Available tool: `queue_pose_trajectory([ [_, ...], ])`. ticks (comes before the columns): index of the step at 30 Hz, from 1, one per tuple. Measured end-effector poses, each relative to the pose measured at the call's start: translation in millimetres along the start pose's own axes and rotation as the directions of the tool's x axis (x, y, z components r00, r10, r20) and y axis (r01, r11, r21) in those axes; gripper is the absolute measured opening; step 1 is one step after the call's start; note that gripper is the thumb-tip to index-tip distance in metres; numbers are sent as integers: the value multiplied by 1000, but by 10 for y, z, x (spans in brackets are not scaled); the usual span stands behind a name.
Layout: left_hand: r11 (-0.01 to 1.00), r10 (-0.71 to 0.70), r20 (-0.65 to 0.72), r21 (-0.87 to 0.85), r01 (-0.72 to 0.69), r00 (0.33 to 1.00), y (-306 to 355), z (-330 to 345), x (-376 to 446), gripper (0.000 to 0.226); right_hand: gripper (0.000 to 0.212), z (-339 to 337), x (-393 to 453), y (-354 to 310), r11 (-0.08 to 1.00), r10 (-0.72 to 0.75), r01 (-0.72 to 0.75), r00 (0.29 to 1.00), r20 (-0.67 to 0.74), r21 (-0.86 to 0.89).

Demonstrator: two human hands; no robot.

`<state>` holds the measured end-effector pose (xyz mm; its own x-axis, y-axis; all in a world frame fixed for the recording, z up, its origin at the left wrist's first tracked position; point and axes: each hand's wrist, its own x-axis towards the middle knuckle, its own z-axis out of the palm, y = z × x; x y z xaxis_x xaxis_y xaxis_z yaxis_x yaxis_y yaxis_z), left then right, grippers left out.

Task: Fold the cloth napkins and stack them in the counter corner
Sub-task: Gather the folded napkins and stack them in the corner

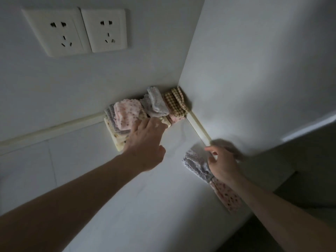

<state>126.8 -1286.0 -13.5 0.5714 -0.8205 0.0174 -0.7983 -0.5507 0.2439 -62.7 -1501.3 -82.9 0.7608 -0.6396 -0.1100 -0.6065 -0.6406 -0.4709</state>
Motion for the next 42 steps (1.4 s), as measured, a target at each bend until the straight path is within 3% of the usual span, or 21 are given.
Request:
queue_pose_trajectory([
  [5,987,67,98,-153,-52,993,318,237,-372,51,29,160,-418,245,984,-12,10,1000,-10,-177],
  [8,981,99,187,-185,-64,977,411,399,-478,51,35,318,-494,75,953,-141,147,989,40,-265],
  [11,975,104,267,-216,-46,958,451,509,-526,47,38,435,-531,-186,932,-282,300,953,115,-202],
  [13,974,90,349,-224,-10,933,459,589,-560,45,32,453,-538,-250,937,-294,307,951,99,-168],
  [18,952,23,484,-277,128,875,448,784,-678,27,25,168,-661,11,989,64,-69,997,-43,-133],
  [23,940,-36,471,-283,190,881,441,783,-773,20,29,-184,-888,364,934,338,-321,937,94,-158],
  [26,898,-107,481,-329,292,870,387,783,-777,16,30,-222,-921,430,907,415,-385,887,205,-170],
  [31,750,-192,588,-428,504,786,379,785,-741,25,17,-102,-891,265,904,427,-394,847,317,-164],
  [34,697,-198,561,-496,518,804,319,832,-711,31,11,8,-747,41,902,412,-432,839,355,-26],
  [37,620,-263,443,-603,502,857,251,668,-634,28,9,90,-445,-206,862,399,-460,875,273,213],
  [42,386,-383,291,-812,439,876,88,243,-385,18,24,30,263,-630,620,444,-480,867,227,621],
])
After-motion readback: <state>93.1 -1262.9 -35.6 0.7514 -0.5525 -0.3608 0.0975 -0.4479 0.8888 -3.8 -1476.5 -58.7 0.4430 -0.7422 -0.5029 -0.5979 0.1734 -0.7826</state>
